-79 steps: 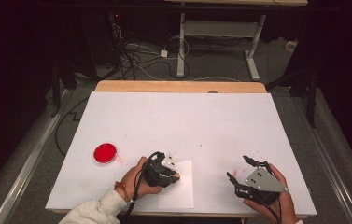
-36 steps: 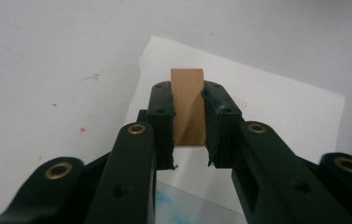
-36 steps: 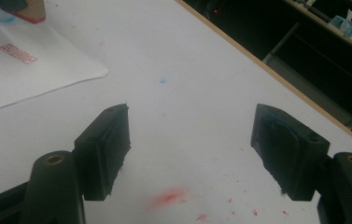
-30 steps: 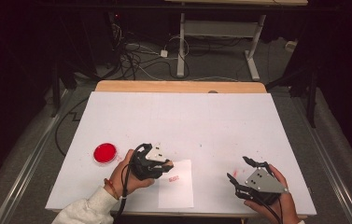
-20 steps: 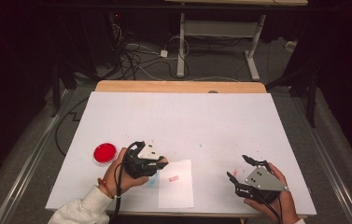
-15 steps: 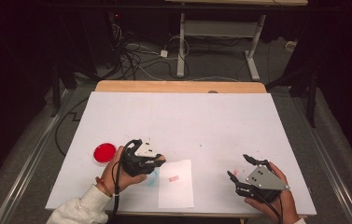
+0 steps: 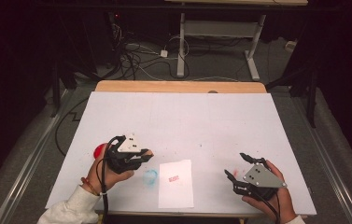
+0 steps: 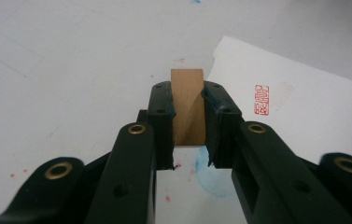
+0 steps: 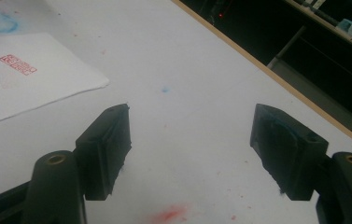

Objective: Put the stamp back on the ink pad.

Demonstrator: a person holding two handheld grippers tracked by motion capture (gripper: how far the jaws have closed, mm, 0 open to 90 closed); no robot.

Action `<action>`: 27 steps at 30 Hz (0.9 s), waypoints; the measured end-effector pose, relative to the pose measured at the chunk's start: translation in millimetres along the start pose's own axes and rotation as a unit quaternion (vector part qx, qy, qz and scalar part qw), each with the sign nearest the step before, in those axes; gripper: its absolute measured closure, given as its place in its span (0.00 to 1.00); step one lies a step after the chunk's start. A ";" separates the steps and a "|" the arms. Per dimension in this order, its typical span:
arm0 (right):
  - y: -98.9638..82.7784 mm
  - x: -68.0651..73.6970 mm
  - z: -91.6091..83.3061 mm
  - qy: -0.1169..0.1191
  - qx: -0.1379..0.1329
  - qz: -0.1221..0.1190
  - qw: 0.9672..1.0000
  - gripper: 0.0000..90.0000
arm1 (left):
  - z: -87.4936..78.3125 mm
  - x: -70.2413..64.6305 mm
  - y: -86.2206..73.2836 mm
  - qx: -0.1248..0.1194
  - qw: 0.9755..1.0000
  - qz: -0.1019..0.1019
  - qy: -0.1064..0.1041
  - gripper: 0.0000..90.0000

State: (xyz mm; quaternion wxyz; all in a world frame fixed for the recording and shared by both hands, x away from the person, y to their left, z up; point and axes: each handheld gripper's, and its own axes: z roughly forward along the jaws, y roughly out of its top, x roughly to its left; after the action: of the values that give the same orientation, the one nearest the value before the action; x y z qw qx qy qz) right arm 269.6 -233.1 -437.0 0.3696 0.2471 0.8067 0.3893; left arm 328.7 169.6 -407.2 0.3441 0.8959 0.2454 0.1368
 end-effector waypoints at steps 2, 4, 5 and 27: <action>0.7 0.1 0.8 0.000 0.000 -0.001 1.000 0.32 | -2.2 2.8 -2.8 0.004 1.000 -0.004 0.003 0.81; 1.2 0.5 1.5 0.002 -0.001 -0.003 1.000 0.32 | -5.2 5.9 -5.7 0.006 1.000 -0.008 0.008 0.81; 1.6 0.9 1.8 0.004 -0.002 -0.003 1.000 0.32 | -6.7 7.5 -7.2 0.005 1.000 -0.011 0.009 0.81; 1.1 8.9 3.0 0.016 0.005 -0.014 1.000 0.33 | -41.9 75.8 -74.4 0.035 0.988 -0.128 0.082 0.81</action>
State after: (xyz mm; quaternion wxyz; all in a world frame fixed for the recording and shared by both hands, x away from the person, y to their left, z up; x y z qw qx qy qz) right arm 266.7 -225.0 -441.1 0.3604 0.2314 0.8181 0.3838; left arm 349.4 280.9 -421.9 0.3063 0.8541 0.3902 0.1562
